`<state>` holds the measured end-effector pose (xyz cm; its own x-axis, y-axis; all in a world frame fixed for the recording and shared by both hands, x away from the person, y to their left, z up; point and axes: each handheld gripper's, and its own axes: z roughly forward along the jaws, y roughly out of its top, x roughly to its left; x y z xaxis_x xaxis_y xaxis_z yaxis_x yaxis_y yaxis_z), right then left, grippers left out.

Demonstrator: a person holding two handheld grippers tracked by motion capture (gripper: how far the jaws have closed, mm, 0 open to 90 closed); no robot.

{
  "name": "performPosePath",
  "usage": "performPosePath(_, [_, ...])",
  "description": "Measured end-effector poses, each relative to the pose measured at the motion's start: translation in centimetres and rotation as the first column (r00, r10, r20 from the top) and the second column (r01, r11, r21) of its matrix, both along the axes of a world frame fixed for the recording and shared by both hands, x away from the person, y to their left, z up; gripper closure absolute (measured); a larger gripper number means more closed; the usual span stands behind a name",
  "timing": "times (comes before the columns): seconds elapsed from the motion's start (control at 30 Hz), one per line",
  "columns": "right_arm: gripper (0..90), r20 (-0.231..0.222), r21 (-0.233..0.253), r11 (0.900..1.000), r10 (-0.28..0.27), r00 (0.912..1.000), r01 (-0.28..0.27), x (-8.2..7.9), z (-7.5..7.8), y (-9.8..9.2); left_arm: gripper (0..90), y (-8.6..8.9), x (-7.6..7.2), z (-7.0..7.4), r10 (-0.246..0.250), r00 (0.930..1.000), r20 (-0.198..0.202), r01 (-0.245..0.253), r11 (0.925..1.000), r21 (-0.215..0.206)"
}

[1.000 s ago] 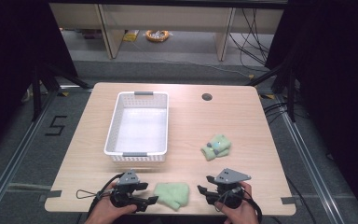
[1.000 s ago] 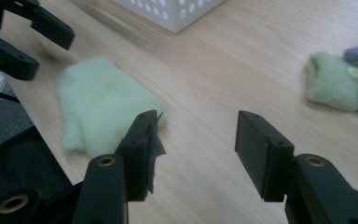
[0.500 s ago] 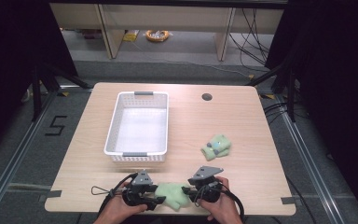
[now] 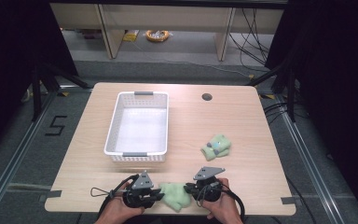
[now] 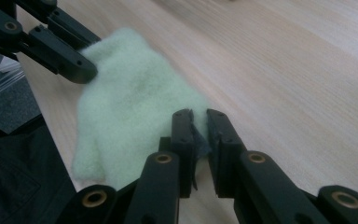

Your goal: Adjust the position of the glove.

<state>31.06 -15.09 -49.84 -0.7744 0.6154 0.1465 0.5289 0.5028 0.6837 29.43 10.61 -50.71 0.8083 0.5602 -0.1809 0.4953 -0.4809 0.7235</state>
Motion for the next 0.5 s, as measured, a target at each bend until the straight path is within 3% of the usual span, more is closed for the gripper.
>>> performPosePath(0.1, [83.0, 0.013, 0.018, 1.0, 0.008, 0.9999, -0.009, 0.0, 0.6, -0.2, 80.9, -0.4, 0.0, 0.5, -0.014, 0.9999, -0.007, 0.014, 0.9995, -0.027])
performPosePath(0.13, [83.0, 0.03, 0.007, 1.0, 0.015, 0.9994, -0.015, 0.1, 1.5, -0.9, 80.9, -0.6, 0.1, 0.7, -0.019, 0.9998, 0.004, 0.019, 0.9995, -0.027])
performPosePath(0.23, [83.0, 0.027, 0.005, 1.0, 0.015, 0.9995, -0.015, 0.1, 2.5, -1.6, 80.8, -1.5, 0.7, 1.4, -0.033, 0.9993, 0.017, 0.034, 0.9987, -0.037])
performPosePath(0.27, [82.9, 0.048, 0.004, 1.0, 0.008, 0.9988, -0.008, 0.4, 3.0, -2.4, 80.7, -2.1, 1.1, 1.8, -0.035, 0.999, 0.027, 0.036, 0.9985, -0.042])
performPosePath(0.37, [82.9, 0.046, -0.003, 1.0, -0.008, 0.9989, 0.009, 0.7, 3.4, -3.2, 80.5, -2.7, 1.7, 2.1, -0.039, 0.9986, 0.035, 0.041, 0.9983, -0.041])
performPosePath(0.43, [82.9, 0.036, -0.008, 1.0, -0.03, 0.9989, 0.03, 1.0, 3.6, -3.9, 80.5, -3.3, 2.1, 2.0, -0.021, 0.9997, 0.014, 0.022, 0.998, -0.058])
performPosePath(0.5, [82.9, 0.033, -0.012, 0.999, -0.031, 0.999, 0.031, 1.4, 3.6, -4.2, 80.5, -3.8, 2.6, 1.8, -0.037, 0.999, 0.025, 0.038, 0.9984, -0.042])
